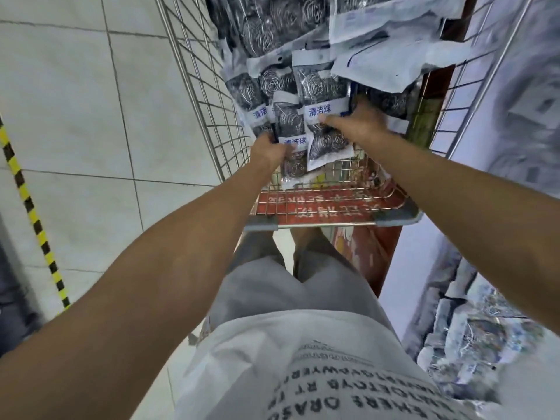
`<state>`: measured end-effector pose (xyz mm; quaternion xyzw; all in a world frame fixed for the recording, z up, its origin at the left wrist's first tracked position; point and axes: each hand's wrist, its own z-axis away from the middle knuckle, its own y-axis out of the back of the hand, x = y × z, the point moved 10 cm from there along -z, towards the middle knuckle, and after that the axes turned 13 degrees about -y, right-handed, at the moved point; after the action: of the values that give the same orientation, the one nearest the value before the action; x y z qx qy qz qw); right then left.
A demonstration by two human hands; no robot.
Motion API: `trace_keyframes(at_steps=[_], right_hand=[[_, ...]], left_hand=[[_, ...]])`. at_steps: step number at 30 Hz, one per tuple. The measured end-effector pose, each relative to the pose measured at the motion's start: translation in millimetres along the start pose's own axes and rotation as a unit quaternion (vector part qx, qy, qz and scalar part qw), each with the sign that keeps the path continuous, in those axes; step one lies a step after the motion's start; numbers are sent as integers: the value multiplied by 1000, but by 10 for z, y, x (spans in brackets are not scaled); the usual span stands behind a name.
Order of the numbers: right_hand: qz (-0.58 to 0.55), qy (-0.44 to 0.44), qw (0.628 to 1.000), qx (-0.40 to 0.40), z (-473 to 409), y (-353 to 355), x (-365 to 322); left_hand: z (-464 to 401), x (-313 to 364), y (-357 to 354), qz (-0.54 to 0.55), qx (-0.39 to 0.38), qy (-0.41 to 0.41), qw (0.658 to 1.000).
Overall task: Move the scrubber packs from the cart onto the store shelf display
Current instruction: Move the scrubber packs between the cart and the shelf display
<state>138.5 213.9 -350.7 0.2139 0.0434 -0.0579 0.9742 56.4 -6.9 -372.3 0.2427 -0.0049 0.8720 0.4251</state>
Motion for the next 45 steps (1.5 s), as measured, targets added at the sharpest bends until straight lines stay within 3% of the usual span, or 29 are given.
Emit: trace_keyframes(at_steps=[10,23,30,35,39,45], right_hand=[[-181,-71,977,-86,259,-259,464],[-325,-81,930,-151,1137,-261,1049],[-397,-68,905,-136,1973,-333,1317],[-522,-1,847,-102,2605,-350,1498],[-633,40,770,-64,3142,-403,1743],[-729,47,682,36,3626,-486,2452]], left_hand=[[359,135,270,-49,81,-44,995],[1017,658,585,-20,57,-164,985],[1692,918,764,29,-17,-211,977],[1968,839,868,40,-85,-218,971],[2434,925,870,54,-109,-235,964],[2862,917,421,-48,-211,-281,935]])
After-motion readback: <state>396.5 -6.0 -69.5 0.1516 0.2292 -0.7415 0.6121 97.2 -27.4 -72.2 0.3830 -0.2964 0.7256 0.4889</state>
